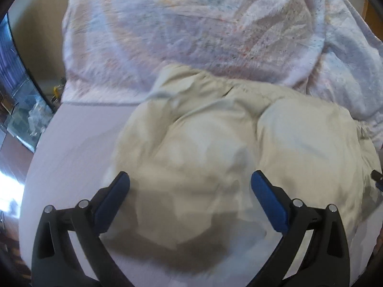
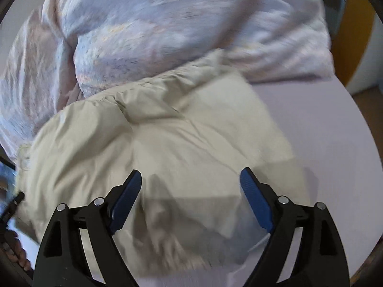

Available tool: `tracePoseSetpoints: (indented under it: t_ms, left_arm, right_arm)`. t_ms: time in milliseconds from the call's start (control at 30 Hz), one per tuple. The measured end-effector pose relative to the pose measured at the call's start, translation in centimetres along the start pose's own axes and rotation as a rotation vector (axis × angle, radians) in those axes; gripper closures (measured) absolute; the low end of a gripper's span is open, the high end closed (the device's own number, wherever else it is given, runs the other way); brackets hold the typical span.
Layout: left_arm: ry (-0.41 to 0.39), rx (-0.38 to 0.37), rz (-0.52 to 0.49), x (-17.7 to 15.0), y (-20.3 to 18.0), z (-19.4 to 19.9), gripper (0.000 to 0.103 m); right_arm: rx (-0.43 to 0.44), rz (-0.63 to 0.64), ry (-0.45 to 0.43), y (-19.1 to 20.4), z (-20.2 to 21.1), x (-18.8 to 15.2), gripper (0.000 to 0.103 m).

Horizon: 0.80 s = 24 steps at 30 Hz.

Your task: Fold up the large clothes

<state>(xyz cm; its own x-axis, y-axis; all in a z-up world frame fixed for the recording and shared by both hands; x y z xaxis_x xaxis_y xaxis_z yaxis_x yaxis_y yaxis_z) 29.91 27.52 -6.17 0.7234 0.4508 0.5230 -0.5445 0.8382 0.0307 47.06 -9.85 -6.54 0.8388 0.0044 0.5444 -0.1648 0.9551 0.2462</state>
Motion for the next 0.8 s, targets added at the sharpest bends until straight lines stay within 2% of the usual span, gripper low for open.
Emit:
tracePoseSetpoints:
  t_ms: [133, 267, 367, 567, 700, 800]
  left_arm:
    - [0.025, 0.017, 0.024, -3.6, 2.9, 2.0, 0.002]
    - [0.072, -0.005, 0.083, -5.7, 4.6, 2.3, 0.003]
    - [0.108, -0.041, 0.133, -6.4, 5.2, 1.6, 0.003]
    - [0.168, -0.112, 0.211, -6.2, 4.6, -0.6, 0.004]
    - [0.197, -0.113, 0.226, -5.6, 4.1, -2.0, 0.004]
    - [0.19, -0.114, 0.227, -4.9, 3.8, -2.6, 0.004]
  right_arm:
    - [0.026, -0.148, 0.014, -4.6, 1.8, -1.1, 0.014]
    - [0.075, -0.283, 0.123, -7.5, 0.0, -1.3, 0.014]
    - [0.142, -0.357, 0.183, -7.6, -1.0, -1.6, 0.014]
    - [0.229, -0.458, 0.221, -7.0, -3.7, -1.8, 0.014]
    - [0.21, -0.459, 0.215, -5.9, -4.1, -1.7, 0.015]
    - [0.199, -0.463, 0.205, -5.1, -4.9, -1.4, 0.018]
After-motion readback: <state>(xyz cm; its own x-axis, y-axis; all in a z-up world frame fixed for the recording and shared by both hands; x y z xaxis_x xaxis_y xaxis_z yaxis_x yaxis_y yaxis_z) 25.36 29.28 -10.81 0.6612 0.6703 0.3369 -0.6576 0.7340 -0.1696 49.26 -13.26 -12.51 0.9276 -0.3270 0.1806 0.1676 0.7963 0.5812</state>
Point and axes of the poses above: each gripper's, at about its wrist camera, not at the fingertips, and z roughly against the way its jaws point, y to its left, x to its top, the point moved 1 cm from there along -z, roughly the way its jaws point, and after that the axes turned 7 degrees about -z, right-handed, at the moved point
